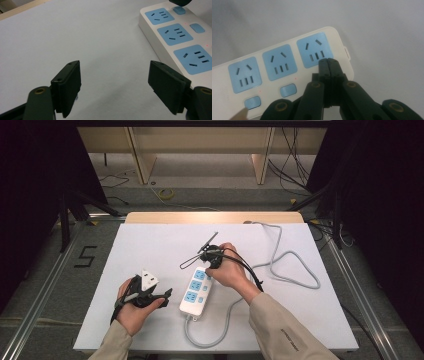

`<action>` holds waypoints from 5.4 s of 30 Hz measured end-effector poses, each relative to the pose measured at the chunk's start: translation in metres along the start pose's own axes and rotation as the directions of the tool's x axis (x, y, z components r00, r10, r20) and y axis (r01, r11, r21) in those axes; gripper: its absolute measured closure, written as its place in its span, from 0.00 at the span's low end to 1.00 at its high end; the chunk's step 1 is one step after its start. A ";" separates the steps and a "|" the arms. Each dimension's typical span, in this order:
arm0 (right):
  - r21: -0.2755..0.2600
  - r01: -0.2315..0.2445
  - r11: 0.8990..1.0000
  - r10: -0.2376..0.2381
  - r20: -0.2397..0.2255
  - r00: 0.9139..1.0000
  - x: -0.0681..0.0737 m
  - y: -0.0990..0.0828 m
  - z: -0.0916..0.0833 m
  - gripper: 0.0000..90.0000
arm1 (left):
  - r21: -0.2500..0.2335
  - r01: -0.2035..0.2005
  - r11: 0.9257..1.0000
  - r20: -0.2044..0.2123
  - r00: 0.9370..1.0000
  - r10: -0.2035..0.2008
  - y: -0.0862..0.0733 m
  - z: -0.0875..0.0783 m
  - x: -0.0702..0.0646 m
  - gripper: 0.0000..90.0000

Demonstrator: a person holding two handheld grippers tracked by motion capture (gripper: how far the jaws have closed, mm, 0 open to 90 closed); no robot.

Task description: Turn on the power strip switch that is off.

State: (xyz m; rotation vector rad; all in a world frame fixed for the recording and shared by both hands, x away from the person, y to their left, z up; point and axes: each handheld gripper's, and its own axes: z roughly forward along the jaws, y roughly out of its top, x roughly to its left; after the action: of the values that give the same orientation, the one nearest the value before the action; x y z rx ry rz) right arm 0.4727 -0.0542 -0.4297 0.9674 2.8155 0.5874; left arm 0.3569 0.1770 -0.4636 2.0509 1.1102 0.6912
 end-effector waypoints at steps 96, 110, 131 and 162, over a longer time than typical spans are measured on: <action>0.022 0.010 1.000 -0.011 0.002 1.000 0.003 -0.001 0.007 1.00 | -0.001 0.003 1.000 0.002 1.000 -0.003 0.000 0.001 0.000 0.29; -0.022 -0.021 1.000 0.020 -0.013 1.000 -0.001 -0.005 0.004 1.00 | 0.007 0.001 1.000 0.004 1.000 -0.001 -0.001 0.002 0.000 0.29; -0.103 -0.044 0.994 0.040 -0.033 0.999 -0.014 -0.032 -0.026 0.94 | 0.006 0.005 1.000 0.003 1.000 -0.005 -0.001 0.002 0.000 0.29; -0.243 -0.132 0.961 0.125 -0.044 0.991 -0.037 -0.135 -0.071 0.67 | 0.017 0.021 1.000 0.006 1.000 -0.022 -0.003 0.005 0.000 0.29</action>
State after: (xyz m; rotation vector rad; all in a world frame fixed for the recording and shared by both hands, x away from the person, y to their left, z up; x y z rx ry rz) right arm 0.4090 -0.1974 -0.4188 1.1029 2.6339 0.9463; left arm 0.3588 0.1763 -0.4688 2.0507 1.1364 0.6666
